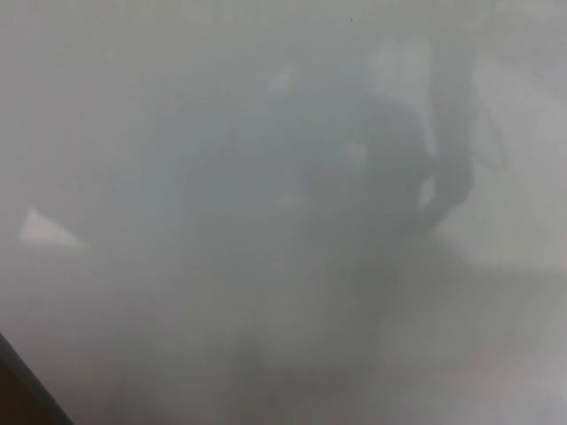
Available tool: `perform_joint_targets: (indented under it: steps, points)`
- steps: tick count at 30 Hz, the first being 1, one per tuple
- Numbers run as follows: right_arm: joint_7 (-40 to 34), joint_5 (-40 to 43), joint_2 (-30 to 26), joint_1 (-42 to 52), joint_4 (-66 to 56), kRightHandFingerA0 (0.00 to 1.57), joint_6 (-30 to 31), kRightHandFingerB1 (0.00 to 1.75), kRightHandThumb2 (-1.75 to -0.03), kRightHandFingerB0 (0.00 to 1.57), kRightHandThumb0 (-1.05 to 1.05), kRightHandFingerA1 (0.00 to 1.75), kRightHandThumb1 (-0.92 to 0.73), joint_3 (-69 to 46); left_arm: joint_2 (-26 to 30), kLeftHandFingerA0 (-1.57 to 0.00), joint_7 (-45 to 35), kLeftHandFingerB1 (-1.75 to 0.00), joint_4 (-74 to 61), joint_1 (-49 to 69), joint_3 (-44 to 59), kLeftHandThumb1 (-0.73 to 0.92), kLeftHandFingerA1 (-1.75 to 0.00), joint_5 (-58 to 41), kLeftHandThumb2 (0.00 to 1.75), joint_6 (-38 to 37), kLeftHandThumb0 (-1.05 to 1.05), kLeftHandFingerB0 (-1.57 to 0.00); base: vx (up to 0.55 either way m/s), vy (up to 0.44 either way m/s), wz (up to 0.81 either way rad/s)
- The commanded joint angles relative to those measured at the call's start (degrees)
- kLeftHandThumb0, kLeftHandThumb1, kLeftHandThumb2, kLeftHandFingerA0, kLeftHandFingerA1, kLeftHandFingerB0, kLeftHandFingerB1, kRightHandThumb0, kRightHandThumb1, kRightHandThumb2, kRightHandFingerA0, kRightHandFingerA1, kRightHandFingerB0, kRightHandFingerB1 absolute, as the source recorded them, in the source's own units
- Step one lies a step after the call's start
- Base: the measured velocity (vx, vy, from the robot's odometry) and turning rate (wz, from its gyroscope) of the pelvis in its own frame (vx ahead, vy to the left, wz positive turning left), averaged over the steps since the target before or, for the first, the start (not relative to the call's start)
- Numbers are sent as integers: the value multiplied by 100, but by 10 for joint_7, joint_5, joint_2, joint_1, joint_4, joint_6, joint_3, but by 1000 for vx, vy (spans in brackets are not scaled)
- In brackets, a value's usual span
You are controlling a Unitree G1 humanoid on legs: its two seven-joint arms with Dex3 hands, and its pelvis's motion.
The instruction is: A magnetic marker holder is on the left hand side of the white board, the robot put the index and middle finger into the opening of the container and pull off the magnetic holder and hand it to a human on the left hand side.
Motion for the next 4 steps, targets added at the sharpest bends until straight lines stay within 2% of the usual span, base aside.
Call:
perform_joint_targets:
  steps: [1,2,4]
  points:
    - [-6,-2,-5,-10,21,79,-20,47,-59,64,-37,49,-70,-1,1,-10,62,-25,3,-12,11,65,-34,31,60,-47,-59,-6,0,0,0]
    - [-10,-3,-4,-16,27,80,-21,48,-61,64,-37,51,-70,-2,-6,-1,82,-28,-5,-13,14,47,-38,30,87,-41,-60,0,0,0,0]
    - [-13,-6,-5,-16,31,78,-22,46,-59,64,-38,50,-70,-1,-11,-1,91,-25,-9,-12,12,48,-37,35,87,-44,-61,0,0,0,0]
